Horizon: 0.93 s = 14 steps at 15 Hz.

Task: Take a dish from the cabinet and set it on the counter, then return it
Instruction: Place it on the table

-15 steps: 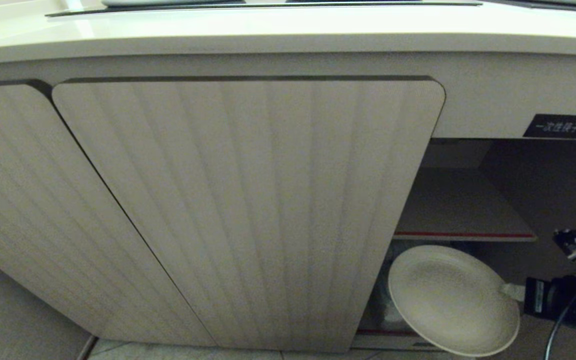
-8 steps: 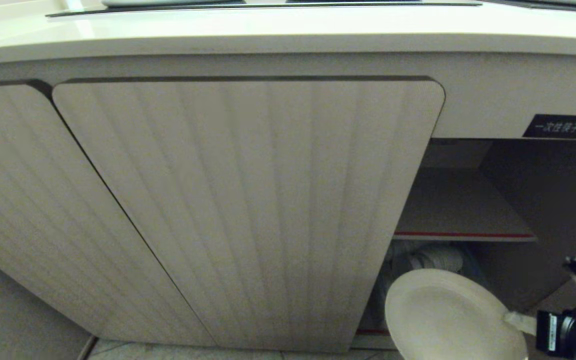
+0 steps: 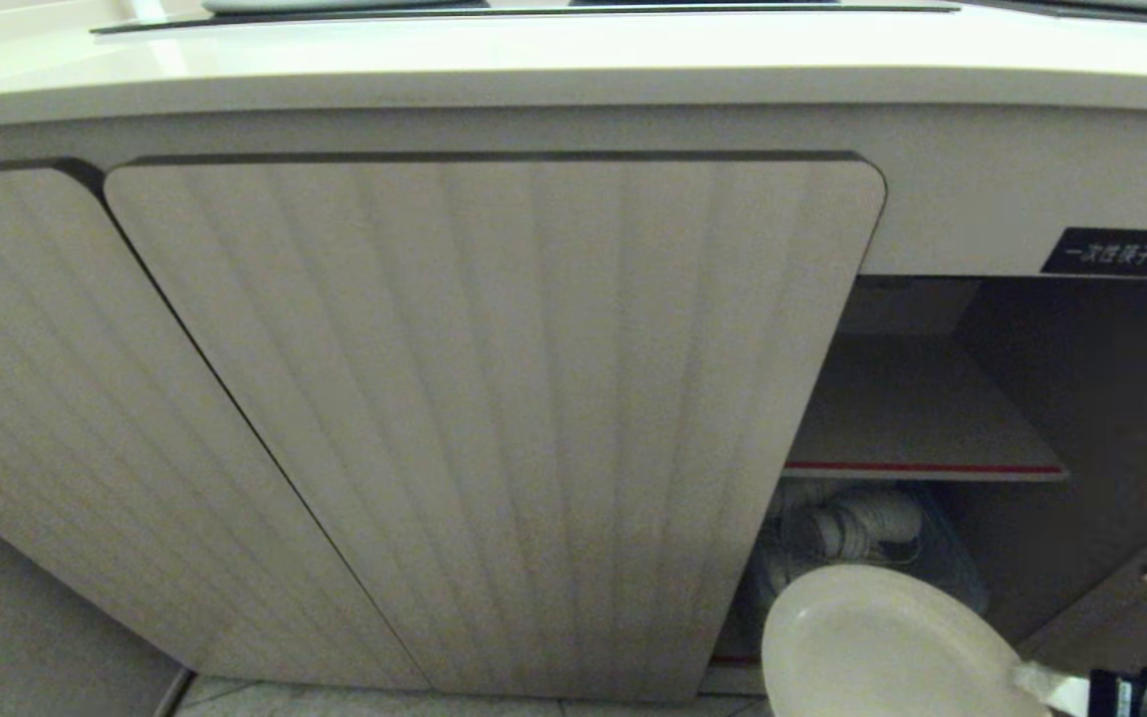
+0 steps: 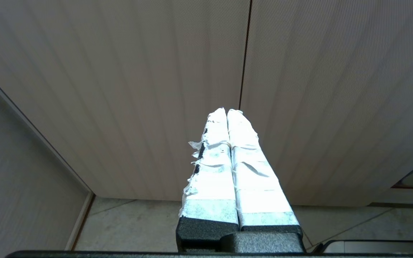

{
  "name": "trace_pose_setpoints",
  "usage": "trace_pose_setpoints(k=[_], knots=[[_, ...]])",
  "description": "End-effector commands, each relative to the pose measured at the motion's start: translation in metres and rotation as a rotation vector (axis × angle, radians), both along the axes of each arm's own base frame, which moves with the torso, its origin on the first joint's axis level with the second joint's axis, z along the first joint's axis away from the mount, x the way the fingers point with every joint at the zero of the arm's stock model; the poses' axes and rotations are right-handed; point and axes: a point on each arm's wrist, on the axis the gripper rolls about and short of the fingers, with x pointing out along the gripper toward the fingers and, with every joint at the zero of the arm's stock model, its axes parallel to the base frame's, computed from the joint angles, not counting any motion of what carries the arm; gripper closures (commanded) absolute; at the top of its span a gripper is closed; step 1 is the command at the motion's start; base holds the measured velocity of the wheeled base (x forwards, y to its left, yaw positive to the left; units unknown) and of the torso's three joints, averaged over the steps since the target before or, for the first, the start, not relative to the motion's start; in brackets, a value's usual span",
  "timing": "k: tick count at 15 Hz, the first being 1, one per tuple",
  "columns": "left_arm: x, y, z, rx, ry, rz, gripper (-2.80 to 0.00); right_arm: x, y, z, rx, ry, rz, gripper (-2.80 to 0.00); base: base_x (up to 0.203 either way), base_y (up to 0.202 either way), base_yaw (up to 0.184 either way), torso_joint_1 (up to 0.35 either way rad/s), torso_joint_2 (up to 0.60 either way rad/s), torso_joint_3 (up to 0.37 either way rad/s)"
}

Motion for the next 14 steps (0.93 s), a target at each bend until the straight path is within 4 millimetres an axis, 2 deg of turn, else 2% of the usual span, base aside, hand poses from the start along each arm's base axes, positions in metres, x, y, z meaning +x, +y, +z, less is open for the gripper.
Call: trace_pose_setpoints(k=[1,14], knots=[[0.0,0.0,0.0,0.0,0.0,0.0,0.0,-0.01,0.002,-0.001,0.0,-0.02,0.017,0.0,0.0,0.0,0.0,0.0,0.0,0.0],[0.0,0.0,0.0,0.0,0.0,0.0,0.0,-0.027,0.006,0.0,0.003,-0.016,0.051,0.0,0.0,0.0,0.0,0.0,0.0,0.0]])
